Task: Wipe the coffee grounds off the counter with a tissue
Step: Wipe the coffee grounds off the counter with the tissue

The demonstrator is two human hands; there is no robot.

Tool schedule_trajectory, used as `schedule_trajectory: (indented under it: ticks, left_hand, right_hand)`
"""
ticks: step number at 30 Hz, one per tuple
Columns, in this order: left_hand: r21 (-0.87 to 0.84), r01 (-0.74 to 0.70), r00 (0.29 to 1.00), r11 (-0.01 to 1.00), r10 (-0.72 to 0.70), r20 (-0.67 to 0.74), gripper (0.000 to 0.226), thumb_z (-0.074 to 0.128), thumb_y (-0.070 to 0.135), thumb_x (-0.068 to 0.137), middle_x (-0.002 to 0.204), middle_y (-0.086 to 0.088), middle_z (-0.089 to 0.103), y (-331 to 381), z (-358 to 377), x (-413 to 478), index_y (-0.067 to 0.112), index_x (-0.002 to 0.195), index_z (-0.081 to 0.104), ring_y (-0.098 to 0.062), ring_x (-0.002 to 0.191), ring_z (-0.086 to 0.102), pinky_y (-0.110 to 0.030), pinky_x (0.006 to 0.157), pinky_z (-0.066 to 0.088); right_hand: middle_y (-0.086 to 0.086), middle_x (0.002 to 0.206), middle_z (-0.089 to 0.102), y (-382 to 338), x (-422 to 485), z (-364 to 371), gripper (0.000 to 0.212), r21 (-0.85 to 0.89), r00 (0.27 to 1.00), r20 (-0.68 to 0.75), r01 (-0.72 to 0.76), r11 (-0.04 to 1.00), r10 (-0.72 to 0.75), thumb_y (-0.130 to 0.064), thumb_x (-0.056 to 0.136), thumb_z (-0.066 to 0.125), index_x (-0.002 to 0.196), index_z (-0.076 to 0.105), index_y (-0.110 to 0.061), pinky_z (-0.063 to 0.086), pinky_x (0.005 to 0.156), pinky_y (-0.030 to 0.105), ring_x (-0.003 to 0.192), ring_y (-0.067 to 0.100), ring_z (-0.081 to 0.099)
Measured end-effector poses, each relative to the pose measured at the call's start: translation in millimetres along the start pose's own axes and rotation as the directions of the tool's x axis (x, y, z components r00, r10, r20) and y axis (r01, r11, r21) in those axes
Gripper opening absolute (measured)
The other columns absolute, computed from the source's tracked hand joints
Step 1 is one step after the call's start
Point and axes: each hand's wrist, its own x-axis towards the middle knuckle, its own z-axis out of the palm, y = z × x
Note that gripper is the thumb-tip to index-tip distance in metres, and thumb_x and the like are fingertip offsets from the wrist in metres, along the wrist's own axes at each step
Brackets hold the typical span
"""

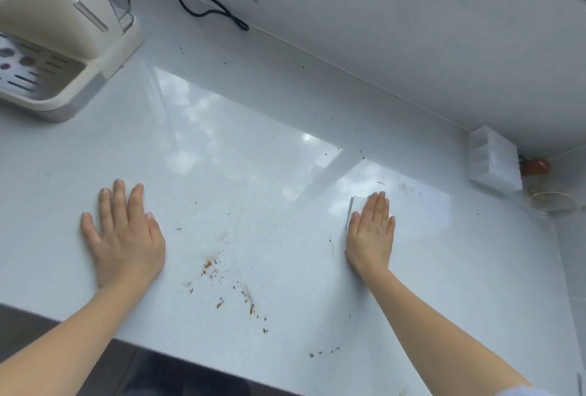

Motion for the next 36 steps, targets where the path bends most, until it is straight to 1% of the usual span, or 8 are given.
schedule_trajectory:
  ticks: [4, 6, 11, 15, 17, 21, 25, 36]
  left_hand:
    - [-0.012, 0.001, 1.000, 1.000, -0.001, -0.004, 0.050, 0.037, 0.015, 0.095, 0.158, -0.009, 0.020, 0, 0, -2, 0.016, 0.143, 0.029, -0.027, 0.146, 0.014, -0.053, 0.114, 0.006]
    - [-0.015, -0.007, 1.000, 1.000, 0.006, -0.017, 0.049, 0.036, 0.016, 0.095, 0.158, -0.009, 0.020, -1, 0, -1, 0.017, 0.143, 0.029, -0.027, 0.146, 0.013, -0.052, 0.115, 0.006]
    - [-0.019, -0.002, 1.000, 1.000, 0.002, 0.000, 0.050, 0.038, 0.015, 0.095, 0.158, -0.009, 0.019, 1, -1, -1, 0.017, 0.143, 0.028, -0.026, 0.146, 0.011, -0.051, 0.115, 0.004]
    - [-0.022, -0.005, 1.000, 1.000, 0.005, 0.012, 0.050, 0.038, 0.016, 0.095, 0.158, -0.008, 0.018, 0, -3, -2, 0.017, 0.144, 0.028, -0.026, 0.146, 0.011, -0.051, 0.115, 0.004]
    - [-0.026, -0.001, 1.000, 1.000, 0.001, 0.011, 0.051, 0.038, 0.016, 0.094, 0.158, -0.008, 0.018, 1, -2, -1, 0.017, 0.144, 0.027, -0.025, 0.146, 0.011, -0.051, 0.115, 0.004]
    - [-0.022, -0.008, 1.000, 1.000, 0.009, 0.008, 0.050, 0.036, 0.017, 0.095, 0.159, -0.008, 0.017, -1, -2, 1, 0.018, 0.144, 0.027, -0.024, 0.147, 0.010, -0.051, 0.115, 0.003]
    - [-0.018, -0.022, 1.000, 1.000, 0.021, -0.015, 0.050, 0.040, 0.014, 0.094, 0.158, -0.010, 0.019, -2, 0, 0, 0.017, 0.143, 0.028, -0.026, 0.146, 0.011, -0.052, 0.115, 0.004]
    - [-0.101, -0.065, 0.997, 0.993, 0.069, 0.035, 0.057, 0.026, 0.025, 0.087, 0.155, -0.022, 0.020, 2, -13, -6, 0.006, 0.140, 0.030, -0.038, 0.144, 0.012, -0.060, 0.112, 0.006]
  right_hand:
    - [-0.001, 0.160, -0.010, -19, -86, 24, 0.057, -0.025, 0.891, 0.056, 0.452, 0.892, -0.450, -0.037, 0.099, 0.007, 0.150, -0.008, -0.017, -0.010, 0.118, 0.033, 0.147, 0.012, -0.012]
    - [-0.005, 0.160, -0.013, -13, -69, 18, 0.057, -0.048, 0.848, 0.085, 0.527, 0.848, -0.523, -0.038, 0.099, 0.008, 0.150, -0.009, -0.019, -0.010, 0.118, 0.032, 0.147, 0.010, -0.011]
    - [0.004, 0.160, -0.012, -24, 1, -5, 0.057, 0.005, 0.994, 0.020, 0.104, 0.995, -0.104, -0.030, 0.100, 0.014, 0.150, -0.007, -0.011, -0.006, 0.120, 0.038, 0.147, 0.015, -0.011]
    - [0.000, 0.161, -0.007, -25, -89, 25, 0.058, -0.034, 0.852, 0.094, 0.520, 0.853, -0.515, -0.037, 0.100, 0.011, 0.151, -0.004, -0.015, -0.006, 0.118, 0.035, 0.148, 0.013, -0.006]
    - [-0.003, 0.161, -0.008, -1, -74, 16, 0.058, -0.058, 0.793, 0.131, 0.606, 0.794, -0.595, -0.039, 0.100, 0.012, 0.151, -0.004, -0.018, -0.006, 0.118, 0.034, 0.148, 0.012, -0.005]
    - [-0.001, 0.159, -0.011, 44, 23, -18, 0.057, -0.159, 0.897, 0.113, 0.440, 0.884, -0.426, -0.036, 0.099, 0.016, 0.150, -0.004, -0.019, -0.009, 0.118, 0.029, 0.146, 0.012, -0.010]
    - [-0.005, 0.160, -0.005, 67, 52, -22, 0.058, -0.165, 0.885, 0.156, 0.462, 0.871, -0.440, -0.043, 0.094, 0.009, 0.148, -0.007, -0.027, -0.011, 0.117, 0.023, 0.144, 0.001, -0.013]
    - [0.004, 0.162, -0.003, 31, -175, 28, 0.059, -0.062, 0.952, 0.093, 0.297, 0.953, -0.291, -0.032, 0.098, 0.017, 0.151, 0.000, -0.012, 0.001, 0.118, 0.036, 0.148, 0.015, -0.002]
